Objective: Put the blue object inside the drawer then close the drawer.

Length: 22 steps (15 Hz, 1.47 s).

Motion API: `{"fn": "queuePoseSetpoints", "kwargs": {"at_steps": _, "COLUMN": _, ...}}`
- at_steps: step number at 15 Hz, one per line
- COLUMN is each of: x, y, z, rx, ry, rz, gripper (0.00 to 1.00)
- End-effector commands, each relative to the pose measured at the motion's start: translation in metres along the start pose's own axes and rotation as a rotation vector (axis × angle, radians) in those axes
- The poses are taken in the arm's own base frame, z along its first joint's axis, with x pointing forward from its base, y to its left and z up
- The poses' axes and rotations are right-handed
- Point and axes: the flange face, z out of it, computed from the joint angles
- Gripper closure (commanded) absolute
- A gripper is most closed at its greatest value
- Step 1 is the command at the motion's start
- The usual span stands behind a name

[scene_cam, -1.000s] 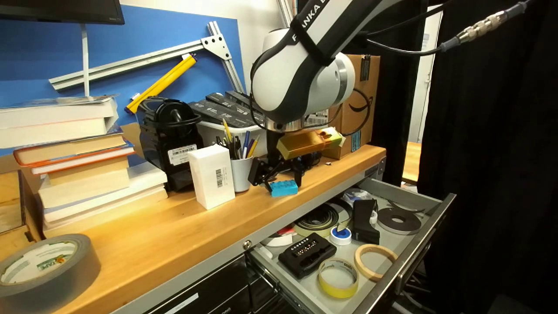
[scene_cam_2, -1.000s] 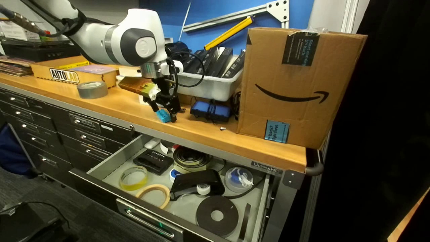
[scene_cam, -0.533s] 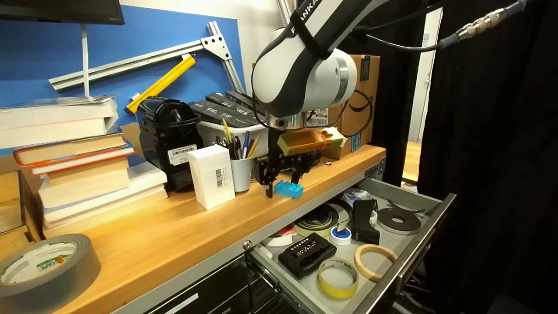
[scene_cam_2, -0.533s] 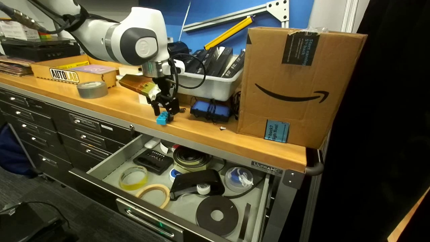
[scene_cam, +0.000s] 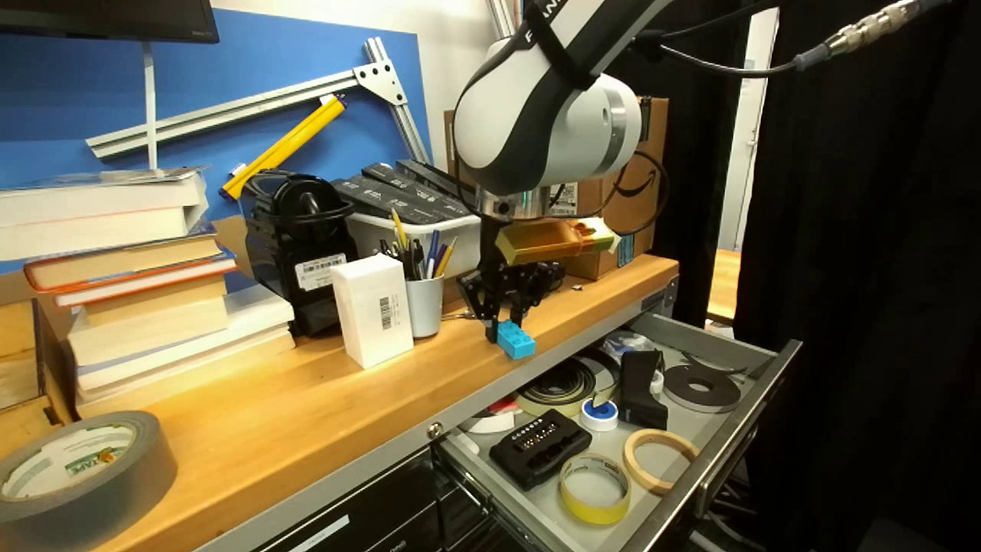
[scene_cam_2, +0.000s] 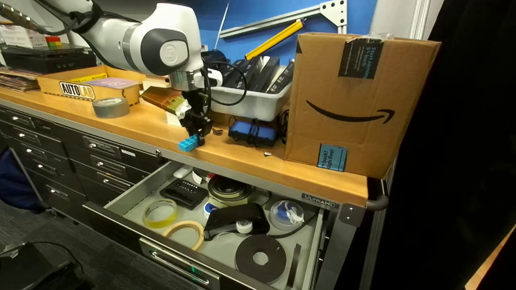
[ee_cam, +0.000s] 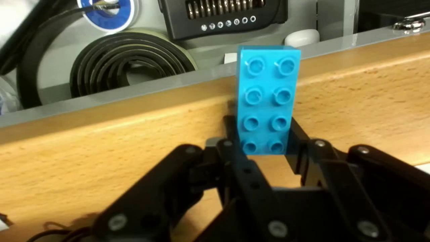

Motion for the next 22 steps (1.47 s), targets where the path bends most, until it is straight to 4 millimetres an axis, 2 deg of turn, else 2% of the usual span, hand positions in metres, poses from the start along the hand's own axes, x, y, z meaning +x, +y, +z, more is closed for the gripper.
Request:
{"fn": "queuePoseSetpoints", "kwargs": {"at_steps": 1, "x": -0.036, "y": 0.024, "z": -0.016, "rx": -0.046, "ry": -0.011, "rz": 0.048, "gripper": 0.85}}
{"fn": "queuePoseSetpoints", "kwargs": {"at_steps": 4, "x": -0.075, "y": 0.065, "z": -0.014, "rx": -0.139, "ry": -0.031, "rz": 0.092, "gripper": 0.85}}
{"fn": "queuePoseSetpoints", "kwargs": {"at_steps": 7, "x": -0.102, "y": 0.107, "z": -0.004, "rx": -0.205, "ry": -0.056, "rz": 0.147, "gripper": 0.85}}
{"fn": "queuePoseSetpoints", "kwargs": {"at_steps": 10, "x": -0.115, "y": 0.124, "z": 0.017, "rx": -0.216, "ry": -0.103, "rz": 0.160, "gripper": 0.82}}
{"fn": "queuePoseSetpoints", "kwargs": {"at_steps": 11, "x": -0.118, "y": 0.124, "z": 0.024, "rx": -0.214, "ry": -0.126, "rz": 0.160, "gripper": 0.39}}
{"fn": "queuePoseSetpoints", "kwargs": {"at_steps": 12, "x": -0.121, "y": 0.125, "z": 0.029, "rx": -0.210, "ry": -0.141, "rz": 0.157, "gripper": 0.38}}
{"fn": "queuePoseSetpoints", "kwargs": {"at_steps": 15, "x": -0.133, "y": 0.131, "z": 0.028, "rx": -0.188, "ry": -0.195, "rz": 0.131, "gripper": 0.16}}
{"fn": "queuePoseSetpoints", "kwargs": {"at_steps": 17, "x": -0.148, "y": 0.146, "z": 0.020, "rx": -0.192, "ry": -0.233, "rz": 0.123, "gripper": 0.00}}
{"fn": "queuePoseSetpoints", "kwargs": {"at_steps": 19, "x": -0.162, "y": 0.161, "z": 0.018, "rx": -0.188, "ry": -0.294, "rz": 0.110, "gripper": 0.00}}
{"fn": "queuePoseSetpoints", "kwargs": {"at_steps": 22, "x": -0.184, "y": 0.183, "z": 0.026, "rx": -0.178, "ry": -0.399, "rz": 0.097, "gripper": 0.00}}
